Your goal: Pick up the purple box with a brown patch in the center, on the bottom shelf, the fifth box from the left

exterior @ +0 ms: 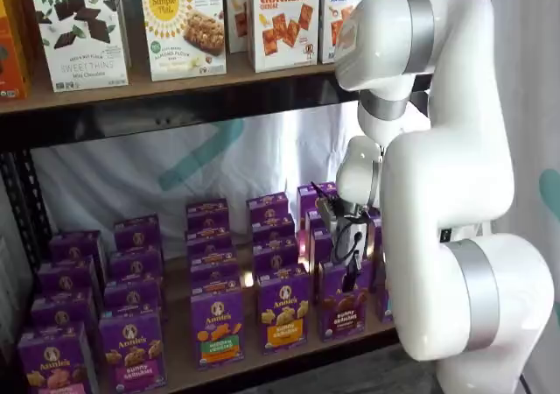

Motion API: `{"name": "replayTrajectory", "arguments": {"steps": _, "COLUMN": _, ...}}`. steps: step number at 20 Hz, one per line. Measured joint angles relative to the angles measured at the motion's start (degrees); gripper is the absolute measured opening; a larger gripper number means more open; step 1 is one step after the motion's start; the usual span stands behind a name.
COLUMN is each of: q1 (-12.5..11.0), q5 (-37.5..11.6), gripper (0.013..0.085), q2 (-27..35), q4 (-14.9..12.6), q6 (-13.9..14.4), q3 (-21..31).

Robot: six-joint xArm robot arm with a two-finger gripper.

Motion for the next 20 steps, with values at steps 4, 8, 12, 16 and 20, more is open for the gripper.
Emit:
{"name": "replayTrajectory", "arguments": {"steps": 4, "q1": -0.64, "q5": 3.28, "gripper": 0.085, "q2": 0.41, "q4": 2.78, "q6": -2.93, "q3": -1.71}}
{"name": "replayTrajectory", "arguments": {"steps": 8, "q1": -0.82, "q5": 2.92, "gripper": 0.085, "q2": 0.81, "q4": 5.65, "q6": -5.7, "q3": -2.45}}
{"name": "replayTrajectory", "arguments": {"steps": 12, "q1": -0.73, "q5": 1.77, "gripper": 0.085, "q2": 1.66, "q4": 9.3, "q6": -8.93, "q3": -3.61}}
{"name": "replayTrajectory", "arguments": {"steps": 16, "q1": -0.79, "q5": 1.67, "gripper": 0.085, "q2": 3.3, "q4": 9.16, "q6": -8.79, "q3": -5.69}}
{"name": "replayTrajectory", "arguments": {"steps": 20, "q1": -0.83, "q5": 1.75, "gripper": 0.085, "q2": 5.32, "q4": 9.07, "q6": -8.69, "q3": -8.02}}
